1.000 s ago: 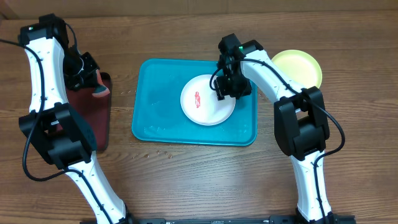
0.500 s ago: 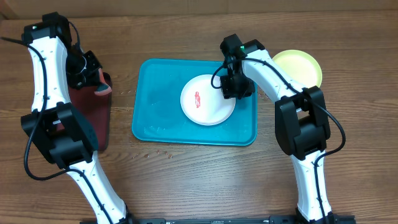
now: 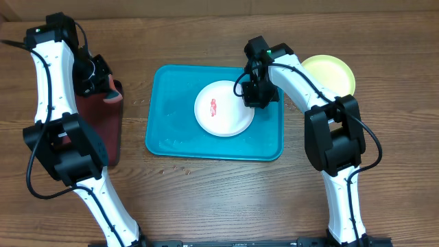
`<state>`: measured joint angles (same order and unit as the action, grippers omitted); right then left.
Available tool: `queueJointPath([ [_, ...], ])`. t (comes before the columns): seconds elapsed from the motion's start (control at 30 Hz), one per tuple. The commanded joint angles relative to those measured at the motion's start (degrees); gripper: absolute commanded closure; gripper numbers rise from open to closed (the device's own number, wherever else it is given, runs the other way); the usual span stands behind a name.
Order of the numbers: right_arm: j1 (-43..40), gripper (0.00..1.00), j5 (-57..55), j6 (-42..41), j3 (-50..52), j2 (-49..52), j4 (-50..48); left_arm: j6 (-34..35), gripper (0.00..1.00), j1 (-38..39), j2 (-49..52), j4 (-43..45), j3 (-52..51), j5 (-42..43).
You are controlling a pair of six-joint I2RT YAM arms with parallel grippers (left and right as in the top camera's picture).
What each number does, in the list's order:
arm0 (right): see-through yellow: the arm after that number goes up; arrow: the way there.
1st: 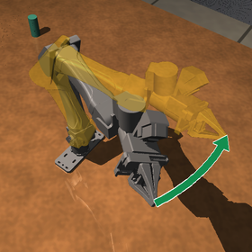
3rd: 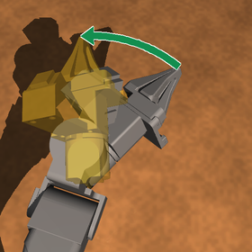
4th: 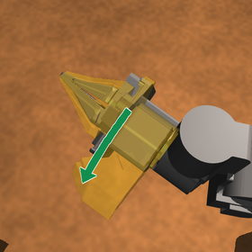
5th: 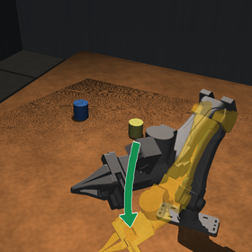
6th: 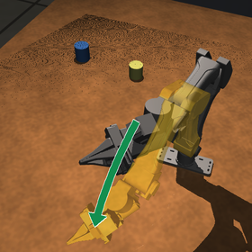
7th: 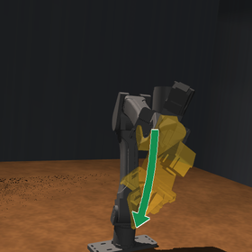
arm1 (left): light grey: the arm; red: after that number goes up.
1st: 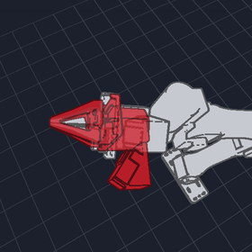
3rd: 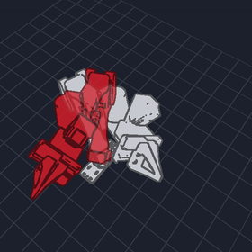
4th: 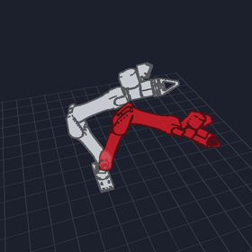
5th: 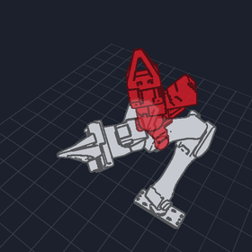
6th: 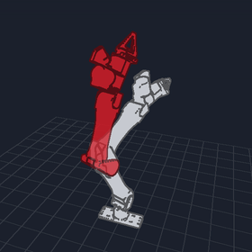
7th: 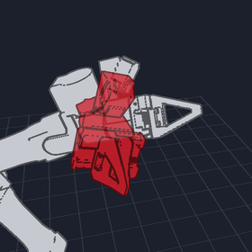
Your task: Clean dirty plates on tray and stack at the side
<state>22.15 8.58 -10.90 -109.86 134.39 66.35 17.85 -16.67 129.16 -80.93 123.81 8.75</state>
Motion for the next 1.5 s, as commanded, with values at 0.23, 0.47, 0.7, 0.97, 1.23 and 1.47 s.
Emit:
queueJointPath([
  [0.23, 0.3, 0.96, 1.6, -4.3, 0.9, 0.3, -3.4, 0.6, 0.96, -3.5, -1.9, 3.8, -5.9, -8.0],
  [0.47, 0.3, 0.96, 1.6, -4.3, 0.9, 0.3, -4.0, 0.6, 0.96, -6.6, -1.9, 9.9, -14.8, -7.8],
  [0.7, 0.3, 0.96, 1.6, -4.3, 0.9, 0.3, -4.1, 2.1, 0.95, -8.9, -1.9, 15.0, -20.3, -7.4],
  [0.97, 0.3, 0.96, 1.6, -4.3, 0.9, 0.3, -4.1, 2.1, 0.56, -9.1, -1.9, 16.3, -22.2, -6.4],
  [1.23, 0.3, 0.96, 1.6, -4.3, 0.9, 0.3, -4.0, 2.0, 0.82, -9.2, -2.0, 15.1, -19.7, -6.2],
  [1.47, 0.3, 0.96, 1.6, -4.3, 0.9, 0.3, -4.5, 2.4, 0.93, -9.2, -1.4, 16.0, -21.7, -6.3],
])
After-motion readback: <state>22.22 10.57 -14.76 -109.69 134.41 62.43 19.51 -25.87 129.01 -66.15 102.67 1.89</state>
